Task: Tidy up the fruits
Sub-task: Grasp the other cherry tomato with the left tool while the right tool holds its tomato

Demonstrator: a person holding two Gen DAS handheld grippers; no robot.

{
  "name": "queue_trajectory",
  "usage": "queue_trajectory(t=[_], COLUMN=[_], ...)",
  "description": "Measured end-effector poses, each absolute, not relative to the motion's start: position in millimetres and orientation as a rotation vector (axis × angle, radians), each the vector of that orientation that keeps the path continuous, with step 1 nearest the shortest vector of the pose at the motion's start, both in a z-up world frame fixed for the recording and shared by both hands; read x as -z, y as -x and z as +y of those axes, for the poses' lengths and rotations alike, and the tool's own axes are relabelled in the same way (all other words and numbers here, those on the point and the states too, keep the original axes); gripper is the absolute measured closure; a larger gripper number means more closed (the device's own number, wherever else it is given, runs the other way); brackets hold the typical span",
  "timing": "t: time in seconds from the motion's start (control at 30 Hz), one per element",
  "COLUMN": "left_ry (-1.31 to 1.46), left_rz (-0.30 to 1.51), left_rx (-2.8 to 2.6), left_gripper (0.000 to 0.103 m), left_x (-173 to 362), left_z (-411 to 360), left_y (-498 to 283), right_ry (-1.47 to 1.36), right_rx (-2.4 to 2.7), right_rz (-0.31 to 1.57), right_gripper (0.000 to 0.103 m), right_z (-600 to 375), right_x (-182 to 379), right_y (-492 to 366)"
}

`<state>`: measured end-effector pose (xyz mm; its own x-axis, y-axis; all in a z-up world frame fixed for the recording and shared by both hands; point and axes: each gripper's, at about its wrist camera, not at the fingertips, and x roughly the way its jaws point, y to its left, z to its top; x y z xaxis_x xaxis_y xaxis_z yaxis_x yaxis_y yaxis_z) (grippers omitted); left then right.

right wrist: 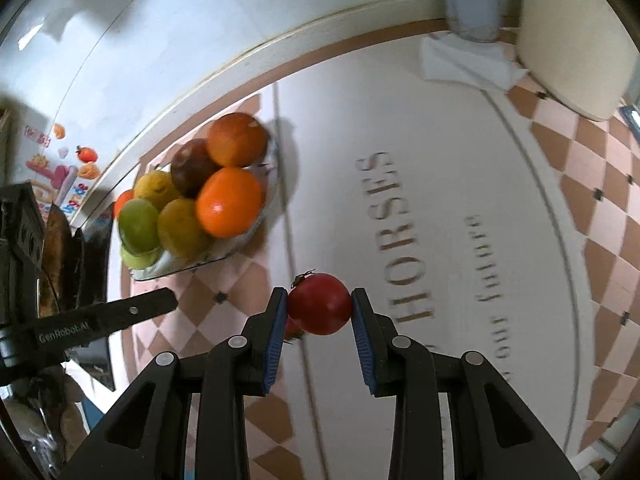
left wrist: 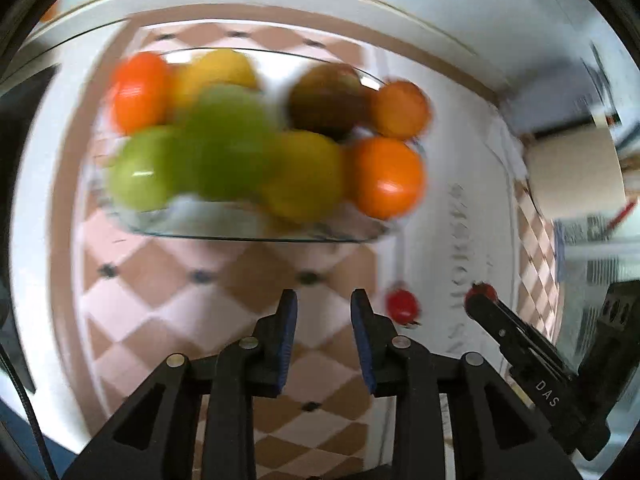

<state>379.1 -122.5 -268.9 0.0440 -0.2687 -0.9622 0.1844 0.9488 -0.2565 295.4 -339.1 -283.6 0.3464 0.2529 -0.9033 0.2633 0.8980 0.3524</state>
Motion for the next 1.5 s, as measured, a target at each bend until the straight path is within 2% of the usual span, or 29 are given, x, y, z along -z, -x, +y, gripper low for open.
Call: queue_trajectory(t=[0.17,0.5,0.63,0.7,0.77,0.97,1.23,1.5], left_ry=[-0.067,-0.312,-0.331,-0.335,-0.329,-0.080,0.220,0.519], left_rz=[1.527,1.588,1.541,1.520,1.516,1.520,1.453,1.393], left_rx=[0.408,0.428,0.436,0.436,0.435,0.464,0.340,0.224], left_gripper=[0.064,0.064,0.064,0.075,0.075,0.075,0.075,0.075], left_x=[287.9,331.3,327.2,324.5,323.1,306.7,262.2,268.2], left_z=[-178.1,-225.6,-229.1,-228.3,-229.3,-193.1,-90.0,-13.6], left_y=[-371.8,-358.1,-357.6,-357.7,-357.0,-363.4,-377.2,-393.3], right_ry=[-0.498,-0.563,-0.547,-0.540,-0.535,-0.557,-0.686,-0.517], right_rx=[0.077,0.145,0.144,0.140,0.135,0.065,-0.108,-0.210], right_rz=[1.245,1.253,1.247,1.243,1.239,1.234,1.216,1.196], right_gripper=[0.068,0.068,0.068,0.068,0.068,0.068,0.068,0.068], right_z=[-364.9,-388.3,-386.4,-384.6,-382.8,-369.3,-332.5,-269.2], right_x=[291.4,304.9,302.5,300.8,299.2,295.8,299.0,299.0], right_y=[-276.1,-247.6,-247.2,-249.0,-249.8,-260.9,-298.1,-339.2])
